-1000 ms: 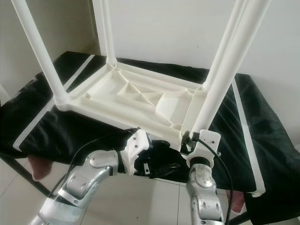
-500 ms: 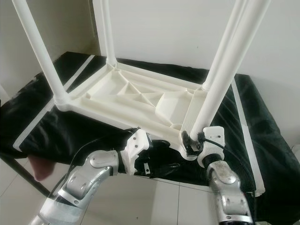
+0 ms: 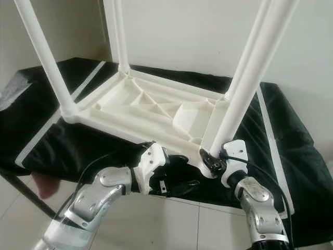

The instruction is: Building children table

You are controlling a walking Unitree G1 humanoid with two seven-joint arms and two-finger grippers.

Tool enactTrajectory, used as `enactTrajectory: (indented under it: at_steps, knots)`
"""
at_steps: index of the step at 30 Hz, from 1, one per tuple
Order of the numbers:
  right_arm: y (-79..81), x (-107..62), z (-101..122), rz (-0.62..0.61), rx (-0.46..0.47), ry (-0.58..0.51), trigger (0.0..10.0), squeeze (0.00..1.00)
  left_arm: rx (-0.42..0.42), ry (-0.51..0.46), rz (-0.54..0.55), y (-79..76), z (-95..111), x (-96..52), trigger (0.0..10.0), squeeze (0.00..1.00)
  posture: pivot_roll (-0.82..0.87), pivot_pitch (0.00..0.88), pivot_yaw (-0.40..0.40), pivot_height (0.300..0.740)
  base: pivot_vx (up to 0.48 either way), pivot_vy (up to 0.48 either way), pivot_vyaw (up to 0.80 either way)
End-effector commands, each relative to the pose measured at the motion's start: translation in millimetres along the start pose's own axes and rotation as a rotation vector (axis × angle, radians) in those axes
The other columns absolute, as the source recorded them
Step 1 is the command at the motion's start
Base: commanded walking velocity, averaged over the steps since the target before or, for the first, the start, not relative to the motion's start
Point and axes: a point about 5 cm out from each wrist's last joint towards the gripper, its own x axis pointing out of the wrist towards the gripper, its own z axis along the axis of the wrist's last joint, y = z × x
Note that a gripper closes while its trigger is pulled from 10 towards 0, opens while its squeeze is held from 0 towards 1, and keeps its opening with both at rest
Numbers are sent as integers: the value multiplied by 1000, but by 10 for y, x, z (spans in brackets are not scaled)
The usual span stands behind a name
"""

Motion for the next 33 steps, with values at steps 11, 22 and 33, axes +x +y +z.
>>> enactTrajectory:
  at_steps: [11,22,33]
  knots:
    - [-20,-67,-79,4,24,29,10000,0,-8,3,0,-19,5,-6,10000,0,-11,4,-42,740,0,0,0]
    - [-31,-37,-14,-181,58,-19,10000,0,-9,6,-5,-24,1,-11,10000,0,-8,4,-41,740,0,0,0]
    - [160,-25,-67,-559,158,-8,10000,0,-8,5,-7,-20,7,-8,10000,0,-8,4,-43,740,0,0,0]
